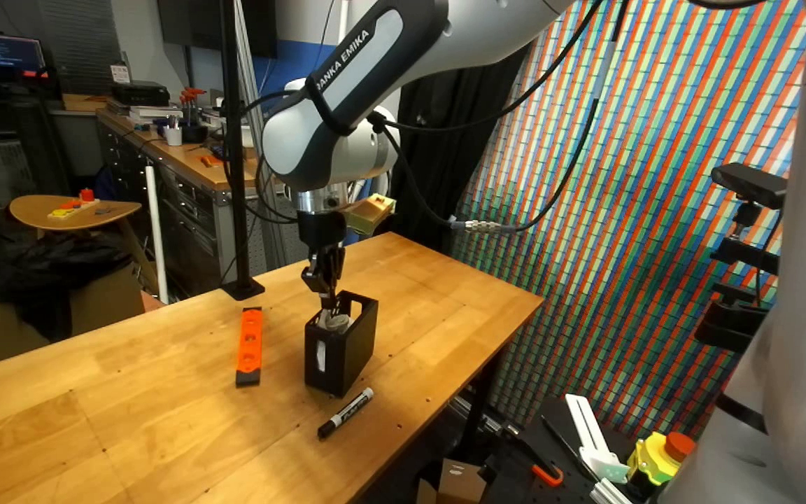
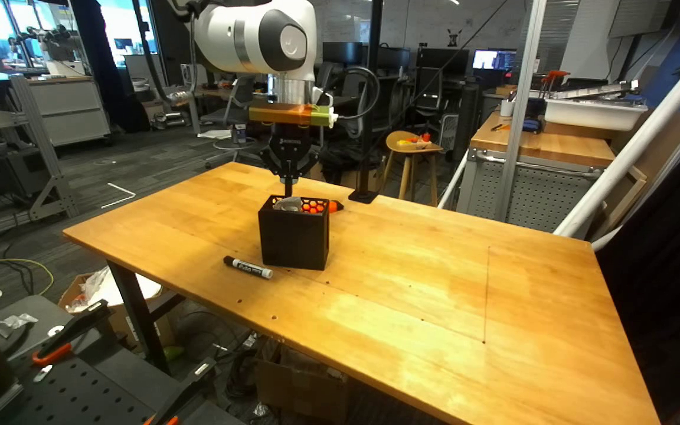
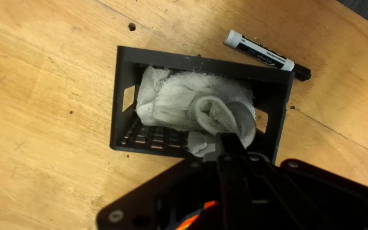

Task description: Put the white towel inside the black holder

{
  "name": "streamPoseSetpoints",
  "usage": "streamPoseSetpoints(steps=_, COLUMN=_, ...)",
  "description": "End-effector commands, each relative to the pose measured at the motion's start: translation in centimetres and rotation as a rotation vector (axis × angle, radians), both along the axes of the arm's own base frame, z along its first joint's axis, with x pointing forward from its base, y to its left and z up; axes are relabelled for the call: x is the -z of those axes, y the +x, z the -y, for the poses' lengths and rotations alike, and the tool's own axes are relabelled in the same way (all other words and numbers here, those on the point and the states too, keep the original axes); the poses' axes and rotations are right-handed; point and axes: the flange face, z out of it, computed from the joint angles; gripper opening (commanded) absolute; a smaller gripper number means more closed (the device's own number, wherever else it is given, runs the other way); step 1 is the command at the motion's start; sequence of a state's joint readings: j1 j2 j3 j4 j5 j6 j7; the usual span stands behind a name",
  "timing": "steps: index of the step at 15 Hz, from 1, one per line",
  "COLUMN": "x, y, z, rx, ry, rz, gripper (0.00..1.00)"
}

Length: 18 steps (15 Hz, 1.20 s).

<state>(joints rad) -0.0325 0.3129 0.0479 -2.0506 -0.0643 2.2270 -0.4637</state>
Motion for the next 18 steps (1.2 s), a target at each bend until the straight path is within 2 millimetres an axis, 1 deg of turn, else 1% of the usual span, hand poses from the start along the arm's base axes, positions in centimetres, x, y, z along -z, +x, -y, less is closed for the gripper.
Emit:
streamPoseSetpoints(steps=1, x=-0.4, y=-0.8, z=0.7, rx=0.016, ry=-0.015, rz=0.01, gripper=0.0)
streamPoseSetpoints(steps=5, x=-0.1, y=-0.9, z=0.4, rx=0.01, ry=-0.011, rz=0.005, gripper=0.0)
streamPoseSetpoints(steps=11, x=-0.2, y=-0.7, z=0.0, rx=0.001, ry=-0.012, rz=0.007, gripper=0.0)
streamPoseSetpoints(steps=18, x=-0.3, y=-0.1, z=-0.9, rx=-0.019, ry=-0.011, rz=0.009, gripper=0.0)
